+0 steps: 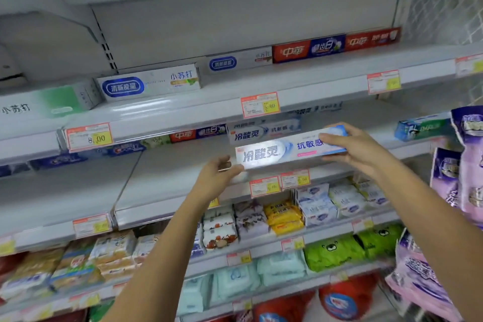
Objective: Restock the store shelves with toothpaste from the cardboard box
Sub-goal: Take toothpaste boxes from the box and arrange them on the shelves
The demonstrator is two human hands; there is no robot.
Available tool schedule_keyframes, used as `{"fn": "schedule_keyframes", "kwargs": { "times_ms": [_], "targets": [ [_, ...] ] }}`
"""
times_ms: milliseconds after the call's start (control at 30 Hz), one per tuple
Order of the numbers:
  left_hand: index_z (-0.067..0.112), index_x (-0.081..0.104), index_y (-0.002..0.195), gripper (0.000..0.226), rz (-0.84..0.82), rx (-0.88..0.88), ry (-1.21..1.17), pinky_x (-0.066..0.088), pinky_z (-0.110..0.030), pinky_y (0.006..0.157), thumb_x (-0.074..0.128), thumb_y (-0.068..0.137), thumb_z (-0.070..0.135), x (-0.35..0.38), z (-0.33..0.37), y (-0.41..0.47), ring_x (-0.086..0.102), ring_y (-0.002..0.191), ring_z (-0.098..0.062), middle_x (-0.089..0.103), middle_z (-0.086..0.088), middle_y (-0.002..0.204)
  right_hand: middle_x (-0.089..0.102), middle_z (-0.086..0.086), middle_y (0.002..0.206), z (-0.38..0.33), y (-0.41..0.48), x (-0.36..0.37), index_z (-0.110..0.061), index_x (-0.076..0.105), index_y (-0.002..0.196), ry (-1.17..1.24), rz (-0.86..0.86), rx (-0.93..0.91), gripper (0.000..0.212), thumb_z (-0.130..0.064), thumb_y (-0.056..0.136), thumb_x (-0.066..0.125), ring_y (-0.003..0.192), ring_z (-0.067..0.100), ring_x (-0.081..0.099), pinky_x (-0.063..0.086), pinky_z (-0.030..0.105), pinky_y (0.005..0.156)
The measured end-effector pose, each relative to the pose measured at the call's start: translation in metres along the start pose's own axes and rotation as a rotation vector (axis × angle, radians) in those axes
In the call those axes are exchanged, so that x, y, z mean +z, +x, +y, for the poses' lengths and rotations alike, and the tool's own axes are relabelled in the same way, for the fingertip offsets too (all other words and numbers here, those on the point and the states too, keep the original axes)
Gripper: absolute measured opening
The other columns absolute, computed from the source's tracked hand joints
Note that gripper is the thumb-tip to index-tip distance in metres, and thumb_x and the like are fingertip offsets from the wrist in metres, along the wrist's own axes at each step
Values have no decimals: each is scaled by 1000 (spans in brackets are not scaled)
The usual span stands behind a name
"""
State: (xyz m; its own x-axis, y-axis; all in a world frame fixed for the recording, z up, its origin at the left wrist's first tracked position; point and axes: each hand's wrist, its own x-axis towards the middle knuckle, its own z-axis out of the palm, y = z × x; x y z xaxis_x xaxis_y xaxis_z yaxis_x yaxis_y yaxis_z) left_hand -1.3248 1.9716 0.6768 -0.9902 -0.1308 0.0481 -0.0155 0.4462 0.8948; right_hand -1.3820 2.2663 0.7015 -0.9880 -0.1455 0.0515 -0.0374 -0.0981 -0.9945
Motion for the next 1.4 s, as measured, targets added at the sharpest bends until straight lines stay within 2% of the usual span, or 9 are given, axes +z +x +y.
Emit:
{"fn": "schedule_keyframes", "kwargs": {
  "times_ms": [100,267,333,433,600,767,1000,1333,1400],
  "targets": [
    [7,60,124,43,84,-15,56,50,-26,74,66,86,26,7,9,33,62,86,-17,66,-7,115,68,10,94,-1,27,5,-13,57,95,-35,-11,5,20,-5,81,69,74,14,70,60,30,64],
    [7,60,116,36,86,-78,322,46,-29,74,65,86,26,14,18,74,61,94,-26,65,-10,111,61,10,112,6,77,12,-14,54,113,-204,-56,-27,44,-6,76,76,98,24,64,58,33,78],
    [9,56,101,19,17,-117,405,44,-25,64,63,88,22,20,14,82,58,78,-20,63,-13,103,54,5,125,18,92,9,-18,54,119,-438,-47,-58,55,-12,72,81,113,21,54,48,28,89],
    [10,46,98,20,-10,-163,469,31,-18,49,61,90,21,29,8,94,40,62,-6,48,-8,96,52,9,131,31,106,10,-10,45,133,-551,18,-63,72,-4,71,81,109,16,50,39,14,81],
    [0,27,137,71,-4,-171,397,39,-27,73,68,86,26,34,-3,114,54,102,-27,52,-15,124,58,8,117,49,129,20,-9,38,134,-699,172,-27,69,-3,77,74,89,18,55,41,19,68],
    [10,48,126,43,45,-111,221,39,-16,59,65,87,19,35,-6,129,54,73,-8,63,-4,109,57,14,126,58,152,19,-2,46,126,-694,212,-13,43,-5,85,62,109,29,56,42,11,56],
    [9,48,129,34,89,-109,334,35,-25,81,48,96,16,40,-9,135,55,111,-31,60,-14,124,61,13,123,64,171,17,-8,53,128,-756,146,-10,38,-13,91,58,106,30,59,49,34,86],
    [5,49,124,34,25,-178,451,37,-27,77,52,92,14,35,-5,132,55,110,-31,60,-14,118,61,13,120,57,161,18,-9,50,127,-691,133,74,39,-21,91,57,101,29,60,49,32,77],
    [1,50,124,39,-9,-214,549,42,-29,76,56,89,18,34,0,120,56,110,-32,60,-15,115,59,8,117,50,141,16,-7,48,122,-706,151,21,38,-22,88,61,97,26,57,45,23,69]
  ]
}}
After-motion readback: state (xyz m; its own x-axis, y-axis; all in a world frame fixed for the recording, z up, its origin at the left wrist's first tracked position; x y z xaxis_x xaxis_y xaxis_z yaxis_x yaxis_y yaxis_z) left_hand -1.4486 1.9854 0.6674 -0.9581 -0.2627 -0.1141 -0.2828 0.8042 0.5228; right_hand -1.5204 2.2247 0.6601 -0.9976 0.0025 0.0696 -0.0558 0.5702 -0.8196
